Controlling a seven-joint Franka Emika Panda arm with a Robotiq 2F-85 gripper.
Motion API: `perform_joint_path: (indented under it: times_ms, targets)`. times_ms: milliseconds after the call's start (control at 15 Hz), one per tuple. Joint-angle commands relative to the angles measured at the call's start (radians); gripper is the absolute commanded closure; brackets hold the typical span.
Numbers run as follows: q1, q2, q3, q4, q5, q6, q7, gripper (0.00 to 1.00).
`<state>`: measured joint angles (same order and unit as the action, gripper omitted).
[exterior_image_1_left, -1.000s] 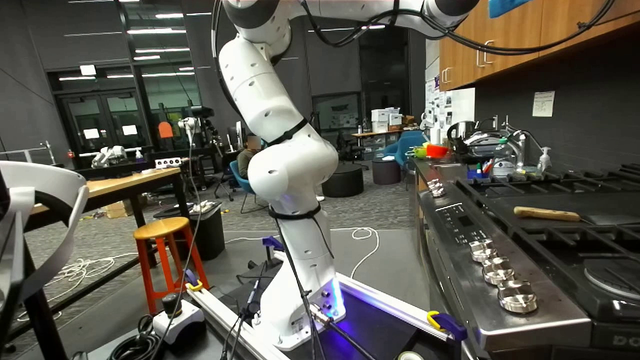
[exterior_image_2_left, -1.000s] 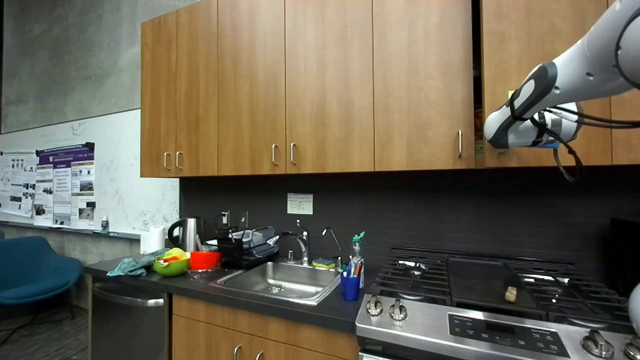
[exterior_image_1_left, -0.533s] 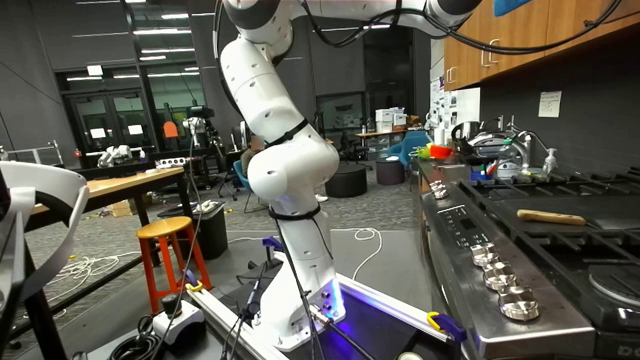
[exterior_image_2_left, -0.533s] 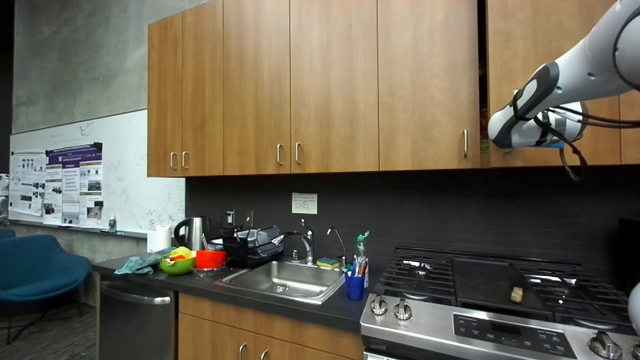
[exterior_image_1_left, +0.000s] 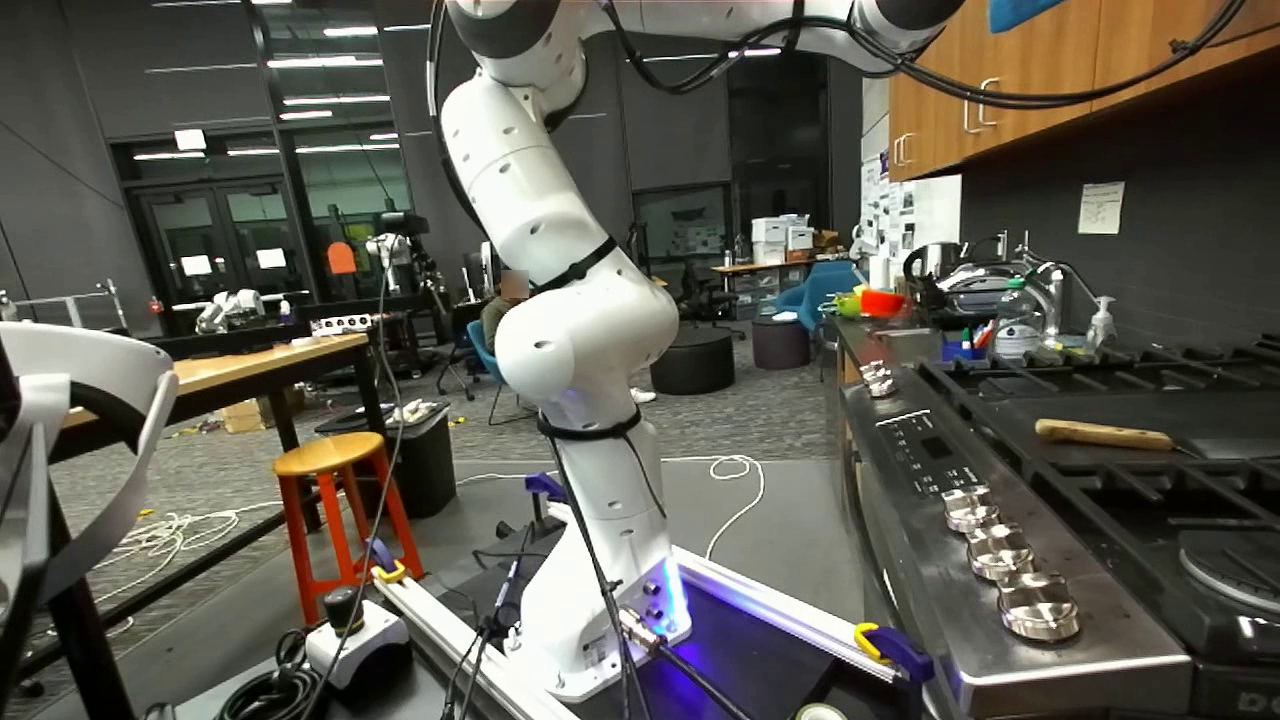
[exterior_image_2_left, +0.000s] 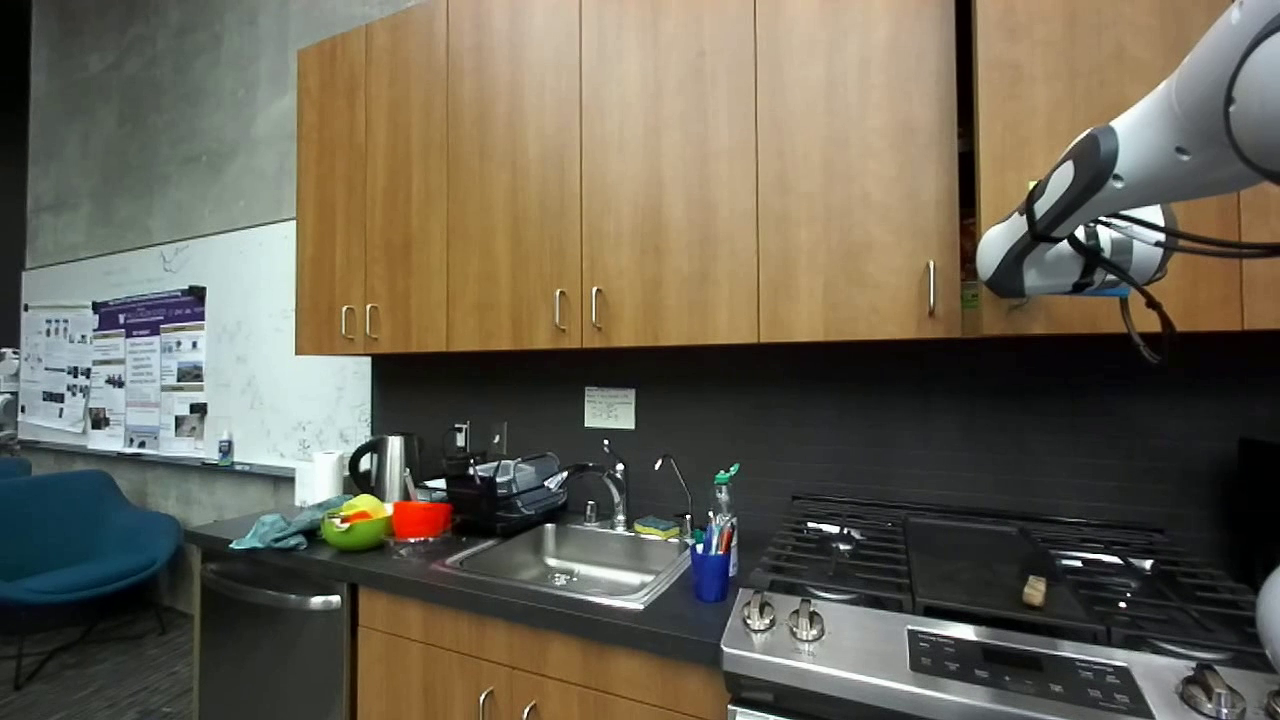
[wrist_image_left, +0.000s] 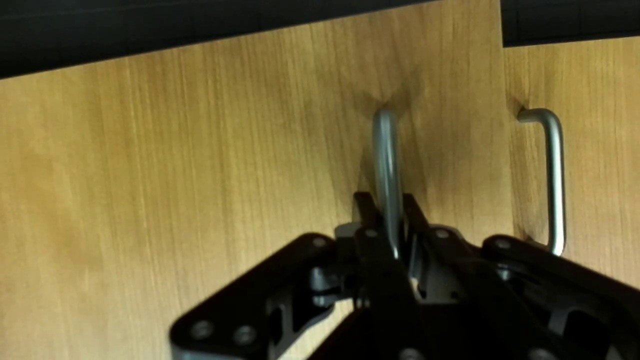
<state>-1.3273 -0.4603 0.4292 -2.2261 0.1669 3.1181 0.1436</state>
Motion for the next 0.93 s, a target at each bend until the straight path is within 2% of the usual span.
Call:
perform_joint_path:
  times_ms: [0, 533, 867]
  targets:
    - [-0.075, -0.017, -0.065, -0.047, 0.0, -0.023, -0.001, 0.97]
    - [-0.065, -0.051, -0.071, -0.084, 0.005, -0.016, -0.001, 0.97]
    - [-0.025, -0.167, -0.09, -0.187, 0.036, 0.012, 0.029, 0.97]
